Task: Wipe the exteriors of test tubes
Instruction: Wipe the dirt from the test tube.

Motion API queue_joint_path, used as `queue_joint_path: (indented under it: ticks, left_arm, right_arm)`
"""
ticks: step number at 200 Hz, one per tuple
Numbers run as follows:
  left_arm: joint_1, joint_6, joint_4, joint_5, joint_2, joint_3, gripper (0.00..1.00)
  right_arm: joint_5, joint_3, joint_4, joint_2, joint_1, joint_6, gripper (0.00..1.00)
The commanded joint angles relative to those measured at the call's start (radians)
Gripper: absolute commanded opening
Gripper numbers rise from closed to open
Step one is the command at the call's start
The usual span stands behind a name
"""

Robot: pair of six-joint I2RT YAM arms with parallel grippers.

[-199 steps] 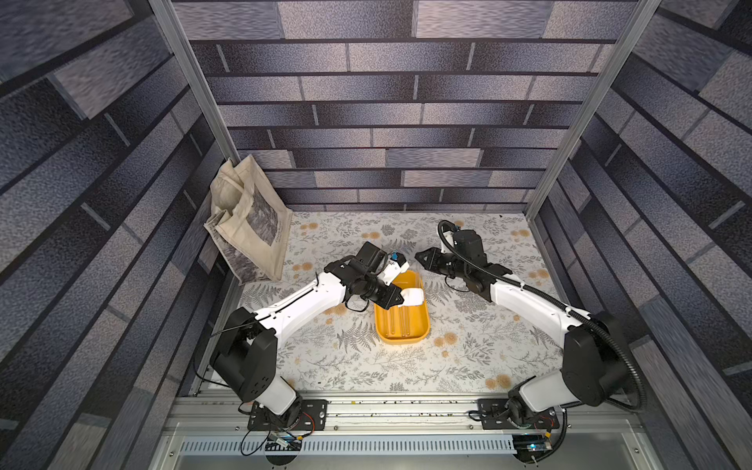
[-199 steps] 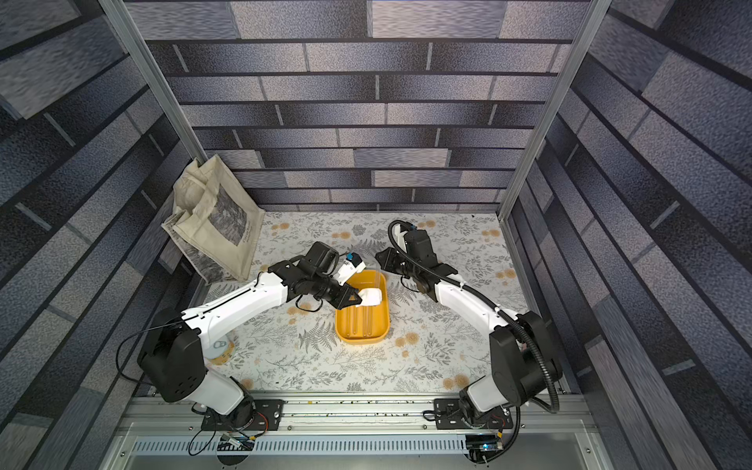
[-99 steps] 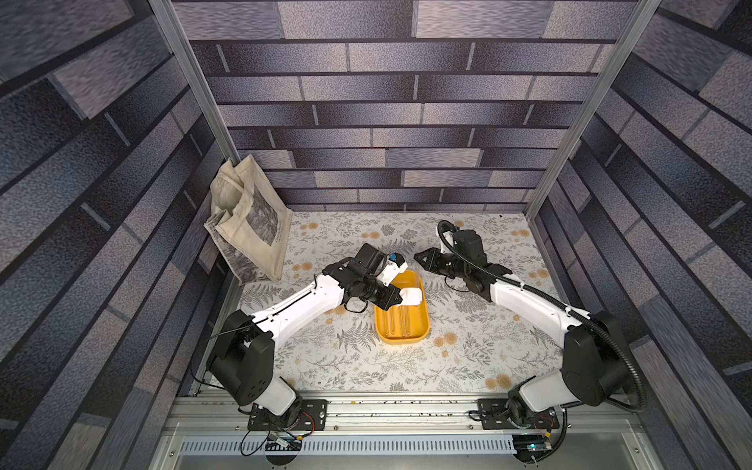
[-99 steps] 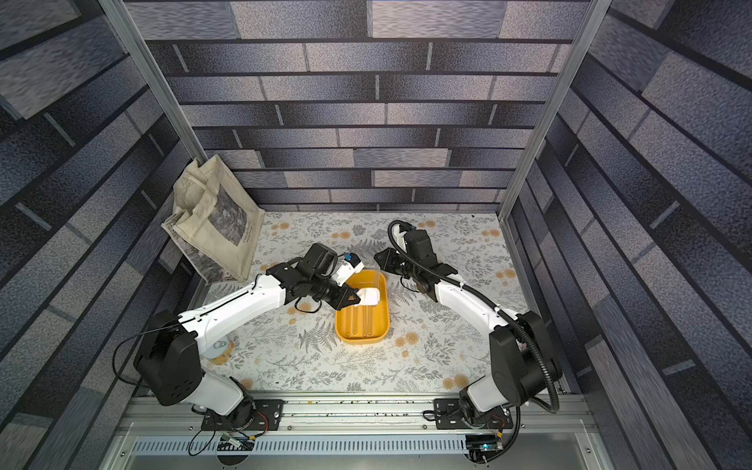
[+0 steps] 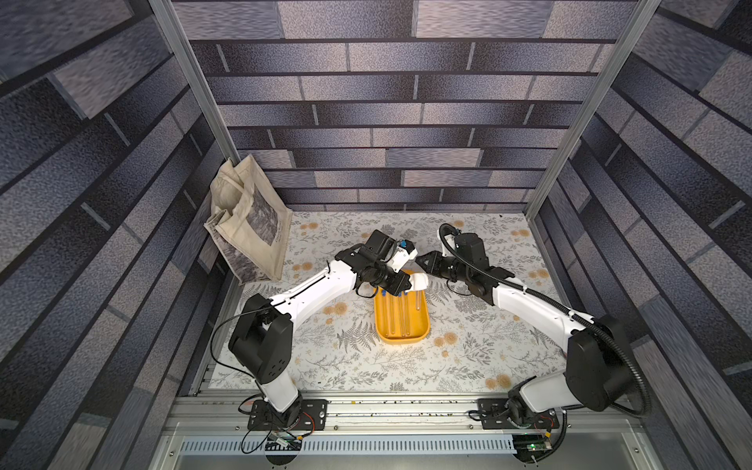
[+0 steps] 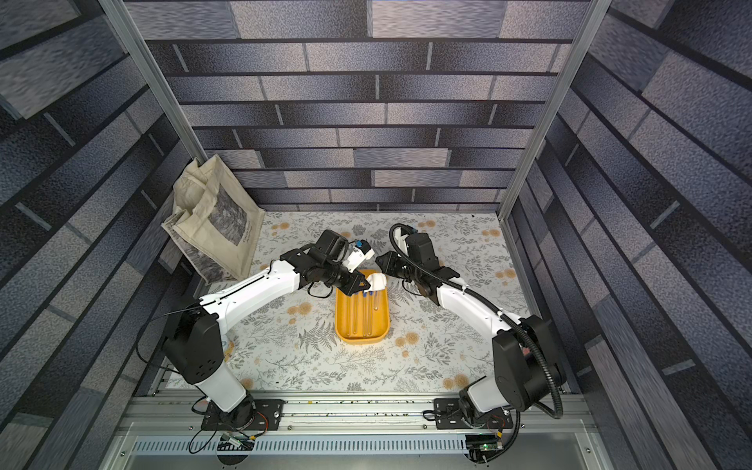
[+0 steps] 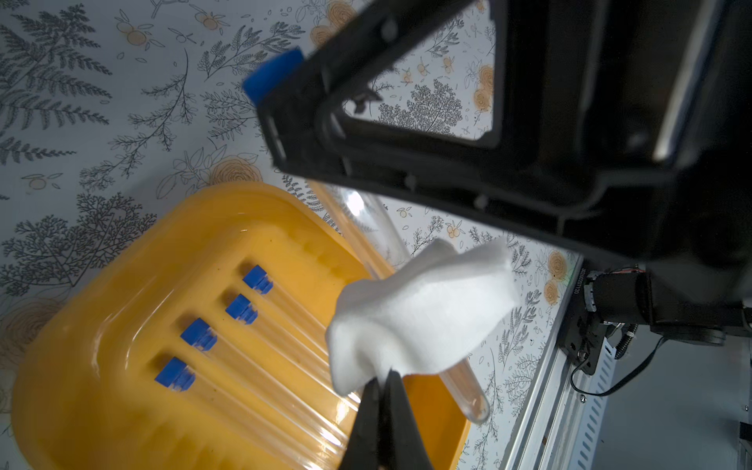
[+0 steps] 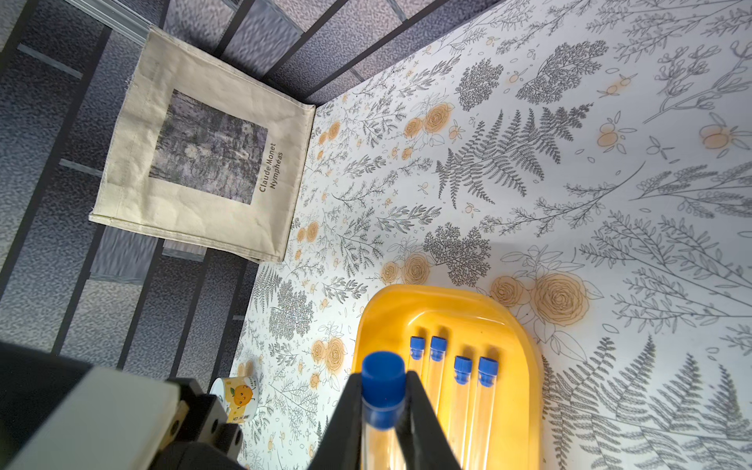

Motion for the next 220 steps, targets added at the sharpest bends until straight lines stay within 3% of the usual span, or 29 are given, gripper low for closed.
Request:
queue_joint_path:
  ticks: [1,66,168,220]
  left_arm:
    - [0.008,0.045,-0.039,-0.006,0.027,0.064,0.05]
    - [0.010,0.049,-0.048,-0.013,0.024,0.047,0.05]
    - [-0.089,-0.007,0.039,-0.041,-0.128,-0.227,0.05]
    - [-0.078,-0.005,0.051,-0.059,-0.104,-0.193,0.05]
  right_arm:
    - [0.010,-0.016,-0.017,-0.038,0.006,-0.010,0.19]
    - [0.048,0.017,-0.063,-0.043,0.003,-0.060,0.19]
    - [0.038,0.063,-0.081,-0.010,-0.002,-0.073,0.19]
    - [0.035,0.061,-0.077,-0.002,-0.002,-0.069,0.19]
